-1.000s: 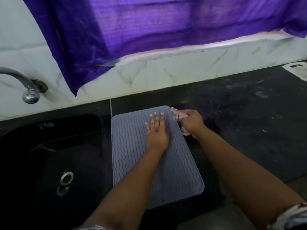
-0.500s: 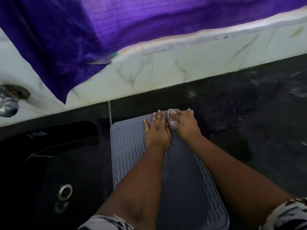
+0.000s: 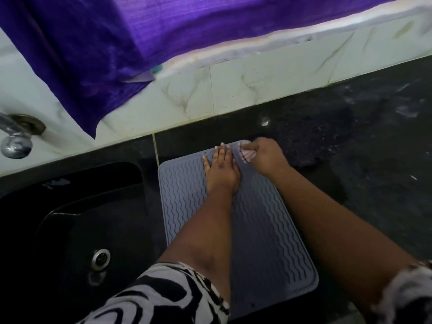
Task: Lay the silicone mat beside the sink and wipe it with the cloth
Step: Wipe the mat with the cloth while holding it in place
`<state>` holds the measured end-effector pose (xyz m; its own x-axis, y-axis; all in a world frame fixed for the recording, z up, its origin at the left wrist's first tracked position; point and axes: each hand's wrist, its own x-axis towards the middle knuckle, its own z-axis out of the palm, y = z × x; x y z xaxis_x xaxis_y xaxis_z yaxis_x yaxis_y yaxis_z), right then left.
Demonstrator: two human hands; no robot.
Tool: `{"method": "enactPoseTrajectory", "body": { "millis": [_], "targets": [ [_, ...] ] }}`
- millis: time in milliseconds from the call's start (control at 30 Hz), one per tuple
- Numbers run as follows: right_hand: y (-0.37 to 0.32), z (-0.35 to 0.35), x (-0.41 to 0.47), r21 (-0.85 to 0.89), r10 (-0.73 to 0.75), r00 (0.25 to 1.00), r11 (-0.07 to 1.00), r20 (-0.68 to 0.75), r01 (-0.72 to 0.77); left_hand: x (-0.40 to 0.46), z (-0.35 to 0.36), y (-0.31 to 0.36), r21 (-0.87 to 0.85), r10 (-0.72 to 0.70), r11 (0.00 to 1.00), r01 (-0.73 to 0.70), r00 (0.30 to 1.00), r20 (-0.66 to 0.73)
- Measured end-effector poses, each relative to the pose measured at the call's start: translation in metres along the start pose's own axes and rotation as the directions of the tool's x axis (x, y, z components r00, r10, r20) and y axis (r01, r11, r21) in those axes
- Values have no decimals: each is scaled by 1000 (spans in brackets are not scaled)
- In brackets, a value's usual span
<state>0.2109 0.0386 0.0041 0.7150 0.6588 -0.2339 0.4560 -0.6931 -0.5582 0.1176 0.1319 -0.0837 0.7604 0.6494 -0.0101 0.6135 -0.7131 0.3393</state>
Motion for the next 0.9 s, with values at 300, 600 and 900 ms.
{"method": "enactPoseTrajectory", "body": {
  "millis": [300,600,900],
  "targets": [
    [60,36,-104,-233,-216,976,949,11,213,2,6,1,3,-3,1000,3,998,-70],
    [59,6,-116,3,-89,996,996,19,89,-18,-13,29,26,-96,995,95,995,32],
    [84,44,-138,-190,-180,983,965,25,181,-98,7,27,-13,54,998,-54,998,26]
  ]
}}
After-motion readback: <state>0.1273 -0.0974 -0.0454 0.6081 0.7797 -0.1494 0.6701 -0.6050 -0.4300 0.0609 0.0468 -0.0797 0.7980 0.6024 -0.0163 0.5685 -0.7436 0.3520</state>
